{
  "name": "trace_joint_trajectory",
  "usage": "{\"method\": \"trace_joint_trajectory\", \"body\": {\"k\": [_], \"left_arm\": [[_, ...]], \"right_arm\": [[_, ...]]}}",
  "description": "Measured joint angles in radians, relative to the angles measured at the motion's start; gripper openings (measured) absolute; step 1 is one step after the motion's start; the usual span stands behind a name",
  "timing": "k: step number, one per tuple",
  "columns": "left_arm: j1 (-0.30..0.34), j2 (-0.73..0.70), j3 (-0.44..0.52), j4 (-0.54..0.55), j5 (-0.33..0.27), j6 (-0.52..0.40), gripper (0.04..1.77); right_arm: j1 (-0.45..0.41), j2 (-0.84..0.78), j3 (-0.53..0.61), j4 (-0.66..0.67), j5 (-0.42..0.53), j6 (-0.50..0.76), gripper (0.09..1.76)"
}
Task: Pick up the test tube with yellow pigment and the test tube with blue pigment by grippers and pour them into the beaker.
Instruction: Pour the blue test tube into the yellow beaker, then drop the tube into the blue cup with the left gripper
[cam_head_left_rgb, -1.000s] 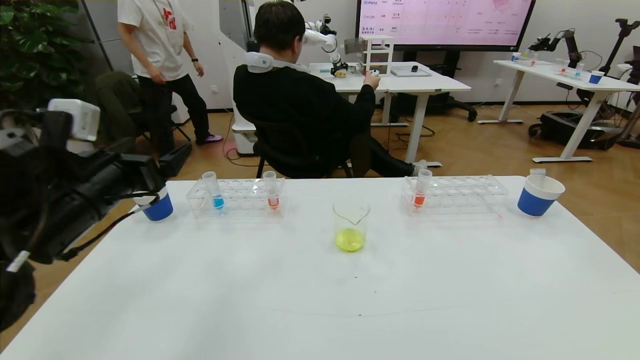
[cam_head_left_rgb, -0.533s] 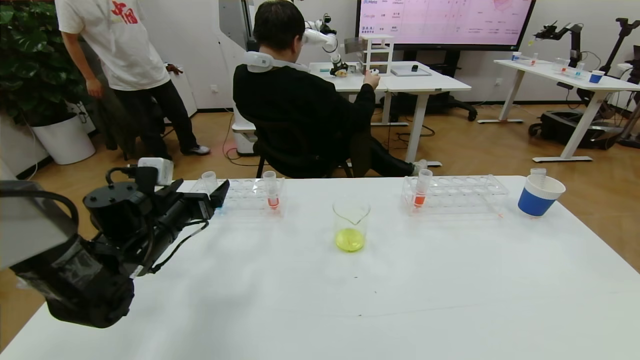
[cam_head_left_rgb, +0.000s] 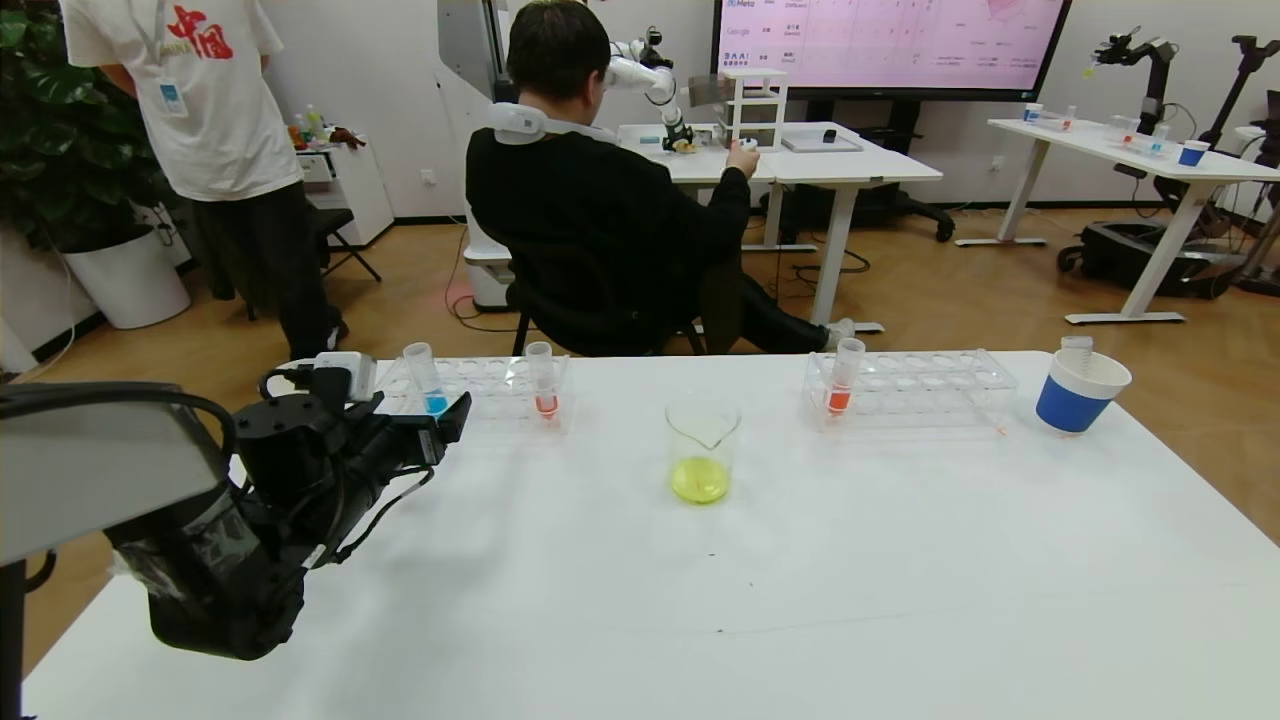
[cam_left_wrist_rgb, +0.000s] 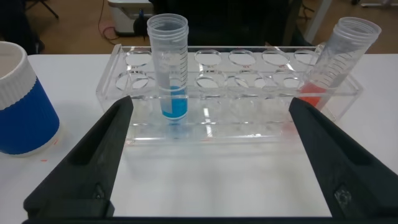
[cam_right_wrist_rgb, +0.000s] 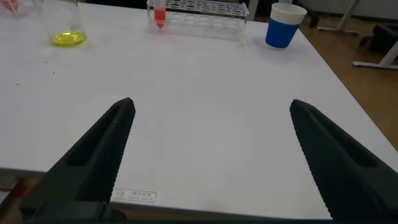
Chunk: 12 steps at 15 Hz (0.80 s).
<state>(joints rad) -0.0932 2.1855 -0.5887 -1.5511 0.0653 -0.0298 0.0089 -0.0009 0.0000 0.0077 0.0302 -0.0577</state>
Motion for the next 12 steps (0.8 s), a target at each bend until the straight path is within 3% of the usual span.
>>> {"method": "trace_joint_trajectory", "body": {"k": [6, 12], "left_arm": [[0.003, 0.066, -0.186, 0.022, 0.058, -0.004, 1.75], [0.007, 0.147, -0.368, 0.134, 0.07, -0.003, 1.75]], "right_arm": [[0.0, 0.0, 0.0, 0.0, 0.0, 0.0, 1.74], [0.0, 0.0, 0.0, 0.0, 0.0, 0.0, 1.74]]}}
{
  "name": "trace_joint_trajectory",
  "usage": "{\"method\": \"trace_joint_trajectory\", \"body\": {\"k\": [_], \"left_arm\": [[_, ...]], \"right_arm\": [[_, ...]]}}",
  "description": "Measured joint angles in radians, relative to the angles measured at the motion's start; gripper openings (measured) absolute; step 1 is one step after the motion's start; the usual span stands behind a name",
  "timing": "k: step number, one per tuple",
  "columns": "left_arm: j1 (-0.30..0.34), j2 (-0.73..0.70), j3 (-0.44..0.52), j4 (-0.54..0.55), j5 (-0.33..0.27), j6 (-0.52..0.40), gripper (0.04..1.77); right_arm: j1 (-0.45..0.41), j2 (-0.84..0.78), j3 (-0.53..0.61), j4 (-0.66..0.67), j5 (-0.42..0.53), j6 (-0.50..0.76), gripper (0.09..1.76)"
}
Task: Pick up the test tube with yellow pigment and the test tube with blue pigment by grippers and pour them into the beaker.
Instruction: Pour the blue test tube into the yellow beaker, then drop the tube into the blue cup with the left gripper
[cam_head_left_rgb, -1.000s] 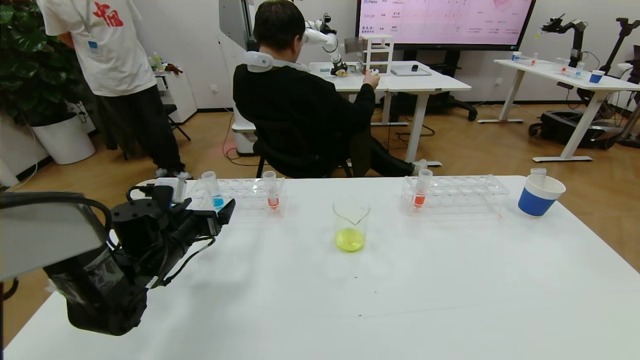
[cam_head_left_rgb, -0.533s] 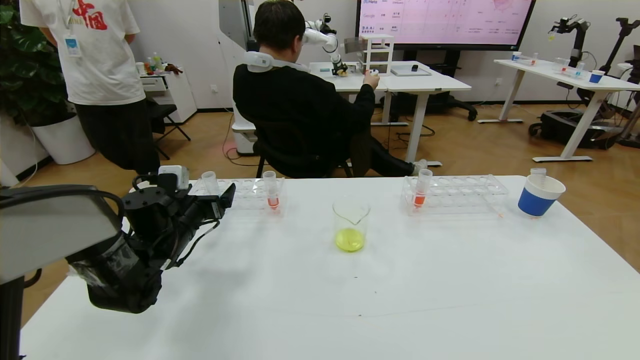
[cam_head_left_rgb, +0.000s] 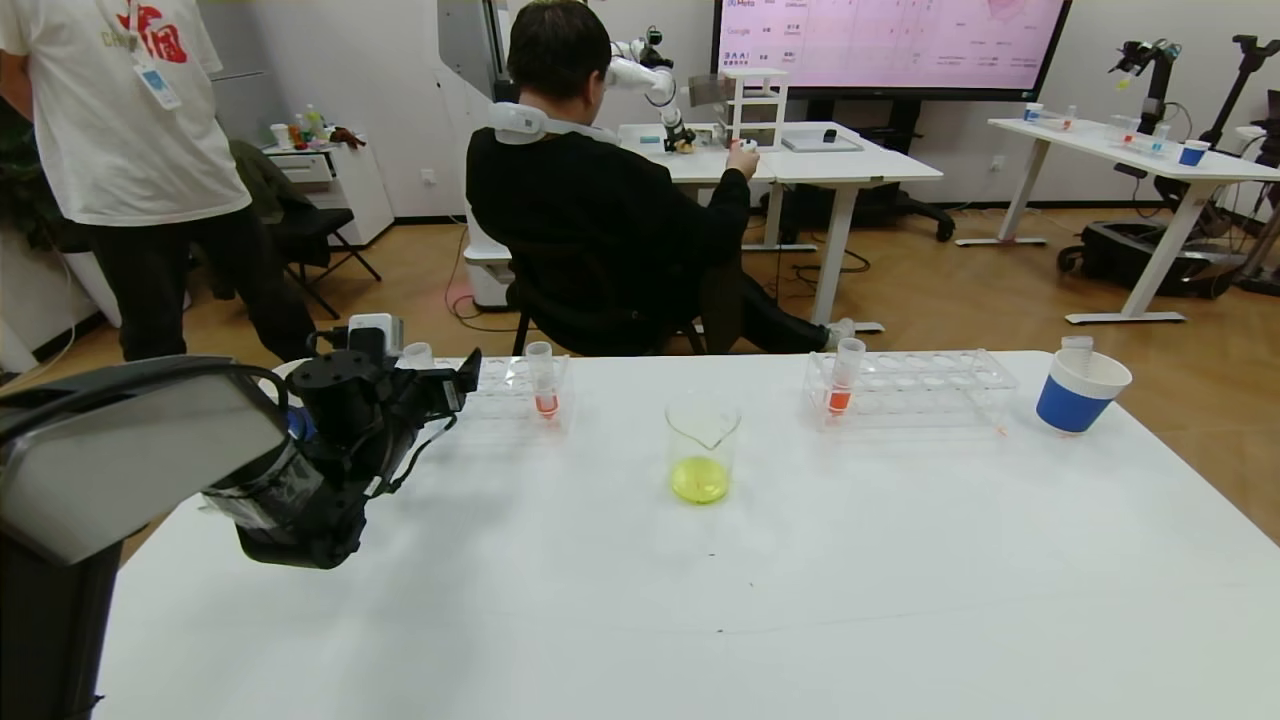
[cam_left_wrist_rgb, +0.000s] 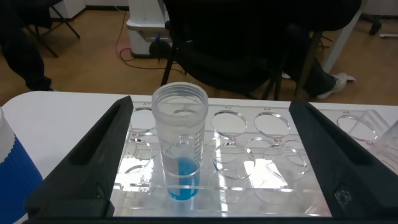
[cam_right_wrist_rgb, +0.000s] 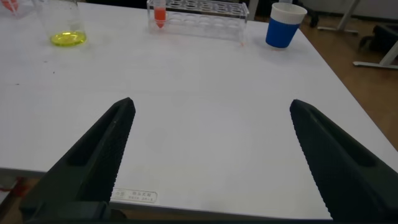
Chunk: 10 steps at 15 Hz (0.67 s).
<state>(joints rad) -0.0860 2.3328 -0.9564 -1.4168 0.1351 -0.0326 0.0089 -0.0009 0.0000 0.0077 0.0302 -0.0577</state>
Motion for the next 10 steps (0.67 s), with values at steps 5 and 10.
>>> {"method": "trace_joint_trajectory", "body": {"k": [5, 10], "left_arm": [[0.001, 0.027, -0.035, 0.003, 0.001, 0.002, 1.75], [0.006, 0.048, -0.055, 0.001, 0.01, 0.001, 1.75]], "right_arm": [[0.0, 0.0, 0.0, 0.0, 0.0, 0.0, 1.74], [0.0, 0.0, 0.0, 0.0, 0.0, 0.0, 1.74]]}}
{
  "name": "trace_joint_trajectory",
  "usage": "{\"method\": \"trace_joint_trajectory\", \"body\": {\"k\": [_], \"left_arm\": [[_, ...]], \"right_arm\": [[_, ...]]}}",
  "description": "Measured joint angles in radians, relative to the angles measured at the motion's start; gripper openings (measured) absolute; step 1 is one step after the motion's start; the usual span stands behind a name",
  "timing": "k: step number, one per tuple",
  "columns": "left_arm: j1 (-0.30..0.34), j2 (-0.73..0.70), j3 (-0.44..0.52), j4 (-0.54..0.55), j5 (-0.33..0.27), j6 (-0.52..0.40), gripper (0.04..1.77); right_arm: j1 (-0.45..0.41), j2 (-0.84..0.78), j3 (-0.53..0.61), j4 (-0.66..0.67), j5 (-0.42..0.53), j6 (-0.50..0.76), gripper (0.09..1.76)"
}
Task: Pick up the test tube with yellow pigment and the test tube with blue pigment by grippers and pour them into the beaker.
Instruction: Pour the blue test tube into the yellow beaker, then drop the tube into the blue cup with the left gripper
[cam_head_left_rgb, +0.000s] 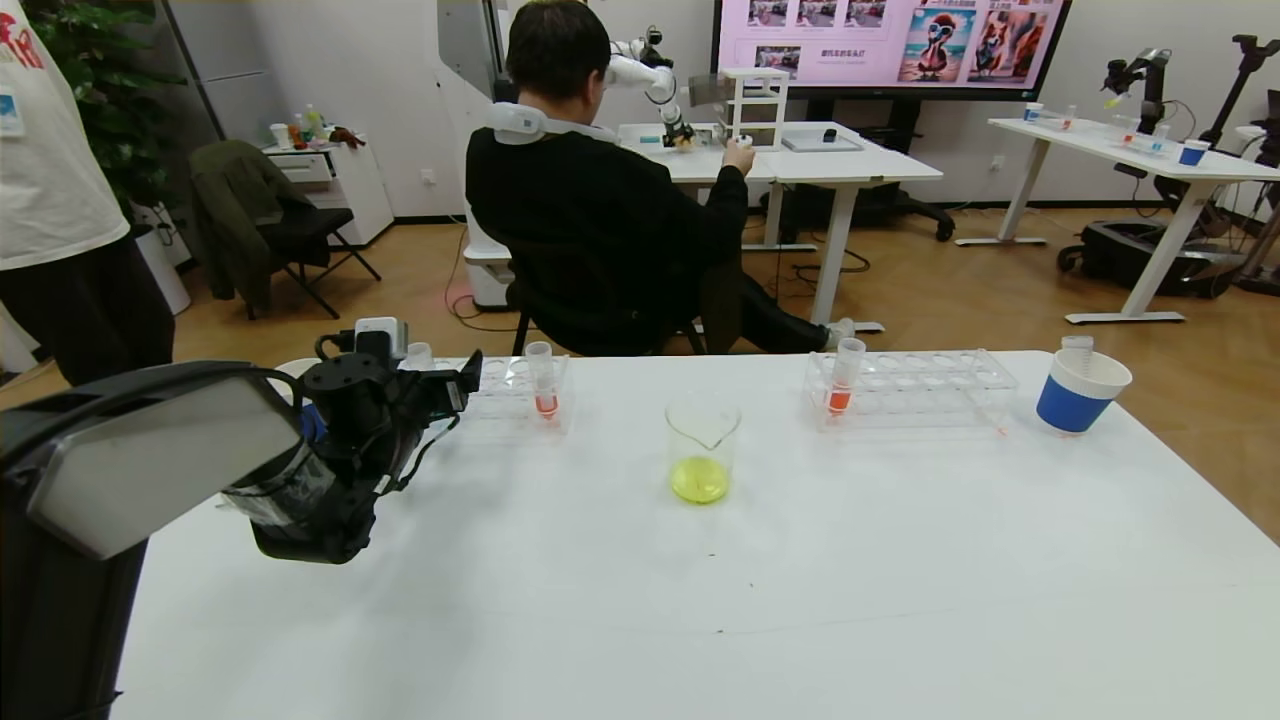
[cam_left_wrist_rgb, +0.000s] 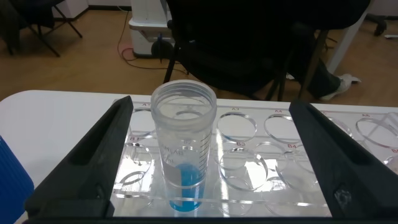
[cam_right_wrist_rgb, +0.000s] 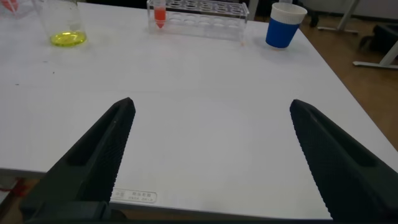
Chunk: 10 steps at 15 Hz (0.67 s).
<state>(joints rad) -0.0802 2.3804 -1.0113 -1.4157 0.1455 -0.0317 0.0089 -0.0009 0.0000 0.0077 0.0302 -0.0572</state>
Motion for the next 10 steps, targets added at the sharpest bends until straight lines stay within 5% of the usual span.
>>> {"method": "trace_joint_trajectory", "body": {"k": [6, 7, 8, 10], "left_arm": [[0.0, 0.01, -0.004, -0.006, 0.013, 0.001, 1.74], [0.0, 0.01, -0.006, -0.011, 0.013, 0.001, 1.63], [0.0, 0.01, -0.007, -0.014, 0.013, 0.001, 1.36], [0.0, 0.01, -0.004, -0.014, 0.016, 0.001, 0.52]], "right_arm": [[0.0, 0.0, 0.0, 0.0, 0.0, 0.0, 1.74], [0.0, 0.0, 0.0, 0.0, 0.0, 0.0, 1.74], [0.0, 0.0, 0.0, 0.0, 0.0, 0.0, 1.74], [0.0, 0.0, 0.0, 0.0, 0.0, 0.0, 1.74]]}}
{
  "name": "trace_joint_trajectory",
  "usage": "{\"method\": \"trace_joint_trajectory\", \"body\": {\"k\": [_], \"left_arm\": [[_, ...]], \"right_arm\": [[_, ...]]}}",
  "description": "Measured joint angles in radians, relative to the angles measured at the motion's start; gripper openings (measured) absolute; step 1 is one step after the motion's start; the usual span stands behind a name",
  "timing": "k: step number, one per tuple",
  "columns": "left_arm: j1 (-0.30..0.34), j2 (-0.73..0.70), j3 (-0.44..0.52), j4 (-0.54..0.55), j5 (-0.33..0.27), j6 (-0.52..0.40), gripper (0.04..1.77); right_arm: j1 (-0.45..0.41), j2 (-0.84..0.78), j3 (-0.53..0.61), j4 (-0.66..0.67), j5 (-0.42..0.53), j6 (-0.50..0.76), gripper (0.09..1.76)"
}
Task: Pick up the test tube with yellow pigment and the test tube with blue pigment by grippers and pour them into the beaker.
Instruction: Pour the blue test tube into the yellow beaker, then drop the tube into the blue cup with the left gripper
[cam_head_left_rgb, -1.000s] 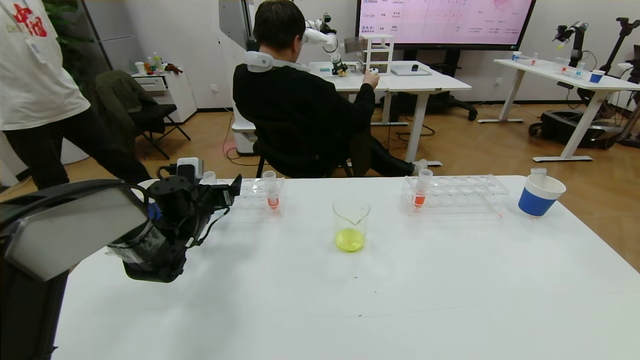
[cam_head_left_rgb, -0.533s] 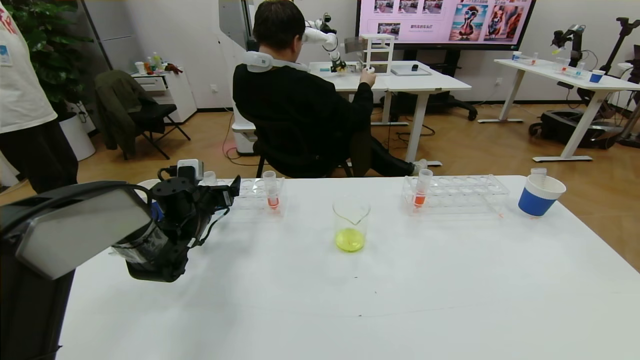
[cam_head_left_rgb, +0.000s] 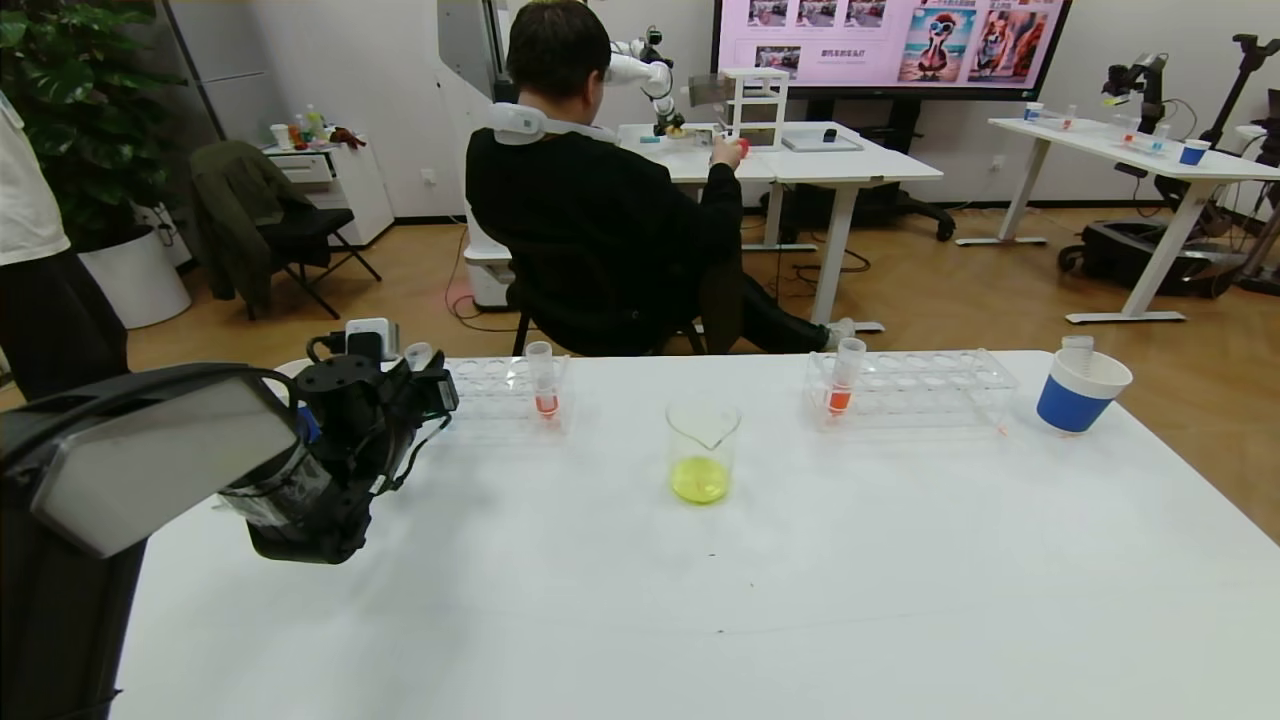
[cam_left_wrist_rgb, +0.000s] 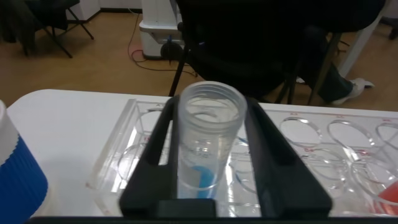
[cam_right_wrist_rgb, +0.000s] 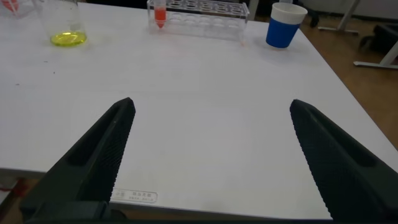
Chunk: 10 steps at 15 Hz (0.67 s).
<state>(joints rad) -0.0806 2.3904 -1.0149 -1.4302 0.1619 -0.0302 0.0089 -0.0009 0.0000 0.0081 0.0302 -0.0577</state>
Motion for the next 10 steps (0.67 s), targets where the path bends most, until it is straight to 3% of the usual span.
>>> {"method": "trace_joint_trajectory", "body": {"k": [1, 2, 3, 10], "left_arm": [[-0.002, 0.0, 0.002, -0.001, -0.001, 0.001, 0.35], [-0.003, -0.001, 0.003, -0.001, -0.001, 0.001, 0.39], [-0.003, -0.002, 0.004, 0.0, -0.002, 0.0, 0.56], [-0.002, -0.029, -0.006, 0.041, -0.001, 0.0, 0.52]], "right_arm": [[0.001, 0.0, 0.0, 0.0, 0.0, 0.0, 1.74], [-0.001, 0.0, 0.0, -0.001, 0.0, 0.0, 1.74], [0.001, 0.0, 0.0, 0.0, 0.0, 0.0, 1.74], [0.0, 0.0, 0.0, 0.0, 0.0, 0.0, 1.74]]}}
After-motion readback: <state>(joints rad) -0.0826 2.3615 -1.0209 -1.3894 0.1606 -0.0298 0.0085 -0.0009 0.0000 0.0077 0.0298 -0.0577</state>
